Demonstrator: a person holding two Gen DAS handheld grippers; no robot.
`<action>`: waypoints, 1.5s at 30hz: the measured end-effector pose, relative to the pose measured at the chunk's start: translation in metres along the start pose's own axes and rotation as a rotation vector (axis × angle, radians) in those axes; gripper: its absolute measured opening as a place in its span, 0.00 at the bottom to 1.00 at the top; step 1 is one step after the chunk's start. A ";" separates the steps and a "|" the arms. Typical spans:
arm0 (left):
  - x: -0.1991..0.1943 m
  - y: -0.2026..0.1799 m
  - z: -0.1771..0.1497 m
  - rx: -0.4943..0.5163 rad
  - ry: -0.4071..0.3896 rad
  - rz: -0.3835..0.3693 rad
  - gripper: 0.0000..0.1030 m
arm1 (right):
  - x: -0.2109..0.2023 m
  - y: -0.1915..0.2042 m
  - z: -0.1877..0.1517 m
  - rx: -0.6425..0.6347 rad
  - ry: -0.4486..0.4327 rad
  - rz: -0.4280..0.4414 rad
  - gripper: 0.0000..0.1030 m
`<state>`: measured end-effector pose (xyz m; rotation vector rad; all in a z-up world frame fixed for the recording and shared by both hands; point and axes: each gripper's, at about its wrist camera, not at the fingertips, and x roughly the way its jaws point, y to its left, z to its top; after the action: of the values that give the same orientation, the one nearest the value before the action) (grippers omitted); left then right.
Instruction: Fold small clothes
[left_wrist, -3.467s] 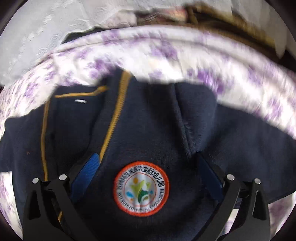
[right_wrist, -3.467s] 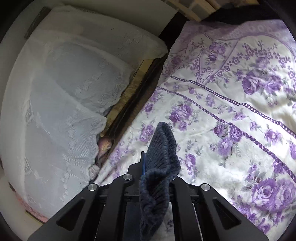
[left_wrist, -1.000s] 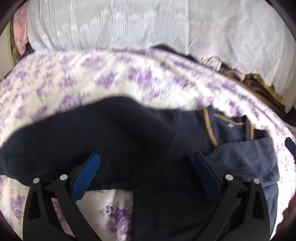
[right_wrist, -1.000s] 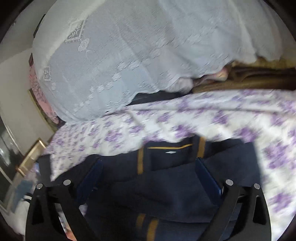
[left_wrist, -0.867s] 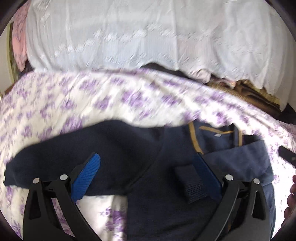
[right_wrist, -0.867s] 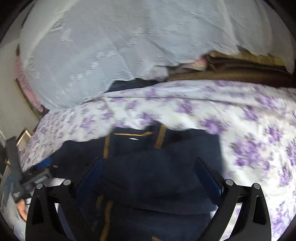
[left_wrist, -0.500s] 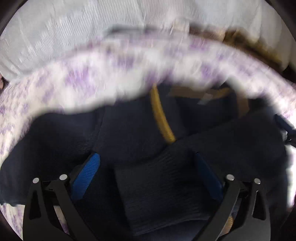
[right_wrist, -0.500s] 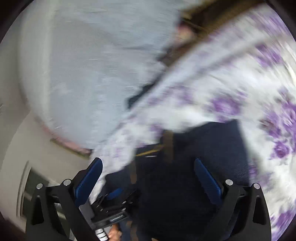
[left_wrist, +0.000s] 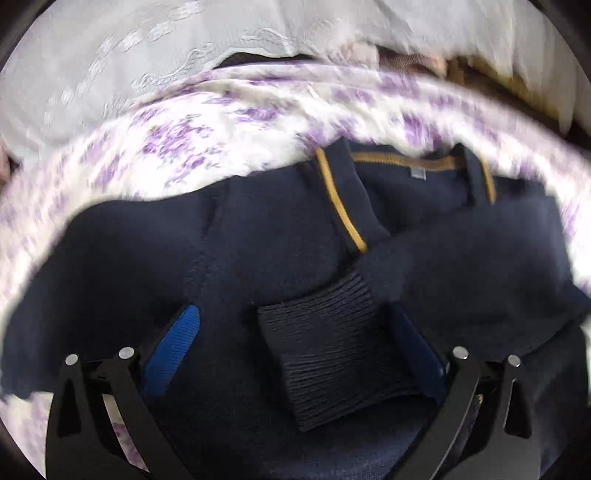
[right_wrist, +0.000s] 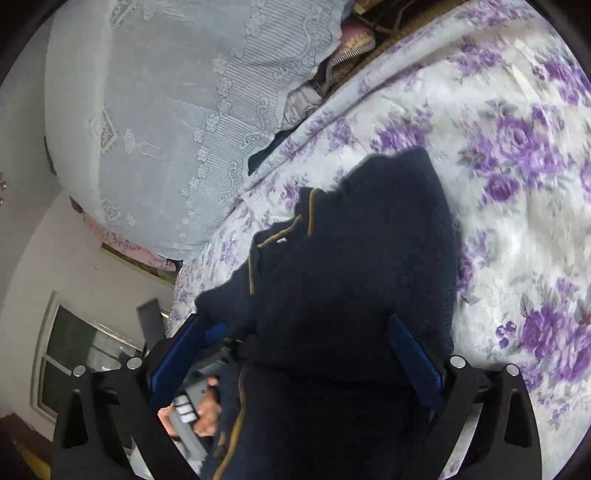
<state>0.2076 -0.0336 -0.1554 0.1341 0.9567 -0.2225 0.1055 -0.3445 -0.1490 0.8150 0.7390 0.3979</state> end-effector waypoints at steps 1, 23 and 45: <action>-0.001 0.002 0.001 -0.001 0.013 -0.003 0.96 | -0.002 0.002 -0.001 -0.002 -0.003 -0.013 0.96; -0.026 0.068 -0.022 -0.176 0.018 -0.023 0.96 | 0.053 0.050 -0.029 -0.209 0.143 -0.068 0.97; -0.048 0.316 -0.099 -1.011 -0.147 -0.246 0.17 | 0.014 0.048 -0.053 -0.192 0.014 -0.059 0.97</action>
<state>0.1805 0.2992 -0.1677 -0.9184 0.8425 0.0457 0.0747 -0.2789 -0.1419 0.6096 0.7238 0.4149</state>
